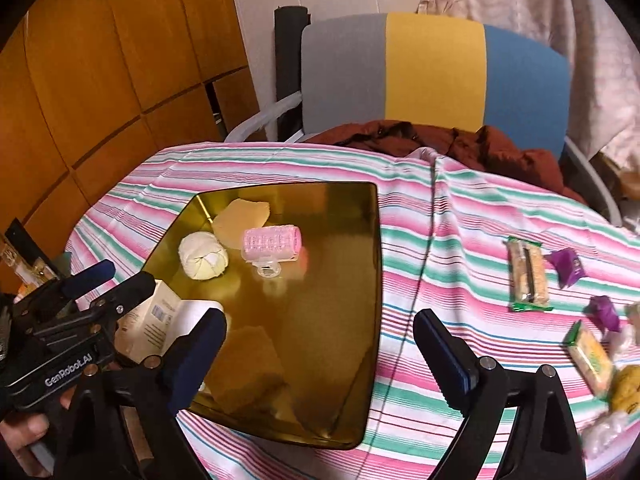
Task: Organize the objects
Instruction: 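Withdraw both tools from the tray back to the item cluster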
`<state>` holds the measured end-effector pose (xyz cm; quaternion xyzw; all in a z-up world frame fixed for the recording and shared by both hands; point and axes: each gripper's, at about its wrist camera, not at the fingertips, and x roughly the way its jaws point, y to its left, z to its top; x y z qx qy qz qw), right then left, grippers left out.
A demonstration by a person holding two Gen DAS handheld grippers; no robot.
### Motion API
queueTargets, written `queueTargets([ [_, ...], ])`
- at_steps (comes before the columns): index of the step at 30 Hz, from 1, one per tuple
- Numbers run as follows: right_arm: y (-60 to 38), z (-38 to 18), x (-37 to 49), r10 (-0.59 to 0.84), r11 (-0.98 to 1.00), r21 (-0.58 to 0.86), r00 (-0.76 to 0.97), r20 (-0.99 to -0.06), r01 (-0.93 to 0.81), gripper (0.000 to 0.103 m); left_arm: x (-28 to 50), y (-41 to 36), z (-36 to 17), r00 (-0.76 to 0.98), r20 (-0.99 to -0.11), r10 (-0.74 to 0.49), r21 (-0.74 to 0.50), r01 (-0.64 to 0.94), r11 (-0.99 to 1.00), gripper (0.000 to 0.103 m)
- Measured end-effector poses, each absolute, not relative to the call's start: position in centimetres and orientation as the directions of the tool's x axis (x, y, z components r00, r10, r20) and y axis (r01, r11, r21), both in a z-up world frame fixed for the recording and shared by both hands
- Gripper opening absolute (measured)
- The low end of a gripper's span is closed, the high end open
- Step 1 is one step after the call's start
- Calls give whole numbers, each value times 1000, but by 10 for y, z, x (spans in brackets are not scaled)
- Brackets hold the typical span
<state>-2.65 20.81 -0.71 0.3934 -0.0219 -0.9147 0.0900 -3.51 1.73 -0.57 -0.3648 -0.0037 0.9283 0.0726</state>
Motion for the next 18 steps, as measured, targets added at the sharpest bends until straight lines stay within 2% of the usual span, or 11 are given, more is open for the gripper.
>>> queueTargets([
  [7,213,-1,-20,-139,-989,67,-707,-693,129,95,-27,31,0,-739,-659,140,-21,-167,-986,69],
  [18,220,-1,-11,-103,-993,32,-722,-684,111,95,-23,47,-5,-717,-678,166,-12,-215,-977,69],
])
